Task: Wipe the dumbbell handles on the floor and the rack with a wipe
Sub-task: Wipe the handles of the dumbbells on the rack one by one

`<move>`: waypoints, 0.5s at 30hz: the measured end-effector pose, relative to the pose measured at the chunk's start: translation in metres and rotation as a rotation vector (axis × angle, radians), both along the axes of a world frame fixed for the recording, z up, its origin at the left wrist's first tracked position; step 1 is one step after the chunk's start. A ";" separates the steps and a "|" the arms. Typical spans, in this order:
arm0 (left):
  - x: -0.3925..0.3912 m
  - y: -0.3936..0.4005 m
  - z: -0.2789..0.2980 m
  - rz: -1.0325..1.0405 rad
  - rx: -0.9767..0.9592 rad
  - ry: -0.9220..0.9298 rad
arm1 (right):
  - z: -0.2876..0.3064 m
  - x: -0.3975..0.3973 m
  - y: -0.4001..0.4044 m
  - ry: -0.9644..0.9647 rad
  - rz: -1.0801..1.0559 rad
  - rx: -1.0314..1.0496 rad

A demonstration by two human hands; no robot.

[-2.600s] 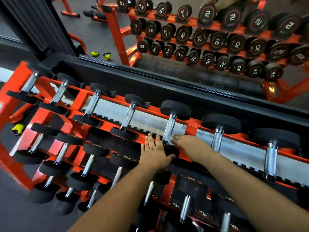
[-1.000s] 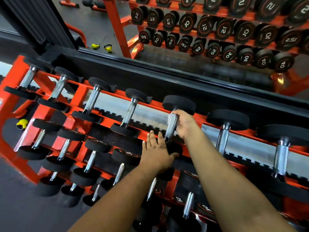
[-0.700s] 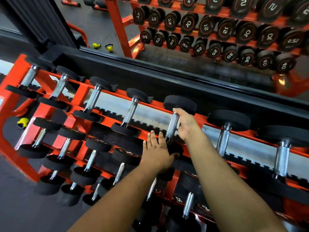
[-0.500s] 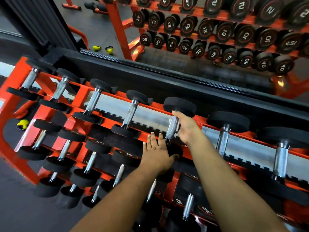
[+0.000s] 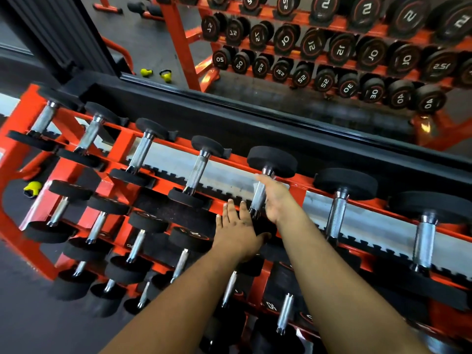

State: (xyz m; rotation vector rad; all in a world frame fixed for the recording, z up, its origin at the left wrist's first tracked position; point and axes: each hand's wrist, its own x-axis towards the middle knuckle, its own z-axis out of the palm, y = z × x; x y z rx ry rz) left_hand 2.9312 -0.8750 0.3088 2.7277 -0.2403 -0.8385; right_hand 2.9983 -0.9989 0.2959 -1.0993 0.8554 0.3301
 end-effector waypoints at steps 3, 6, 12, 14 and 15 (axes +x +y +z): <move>0.000 0.000 0.001 0.006 0.003 0.005 | 0.007 -0.003 0.002 0.033 0.049 0.028; -0.001 0.001 -0.002 0.002 0.011 0.008 | -0.003 -0.011 -0.006 0.009 -0.005 0.022; 0.000 0.000 0.002 0.005 0.016 0.014 | 0.002 -0.016 -0.001 0.098 0.202 0.004; 0.000 0.001 -0.001 0.000 0.013 0.024 | 0.001 -0.023 -0.012 0.050 0.281 -0.081; 0.000 0.001 -0.001 -0.002 0.015 0.021 | -0.003 -0.028 -0.019 0.007 0.284 -0.133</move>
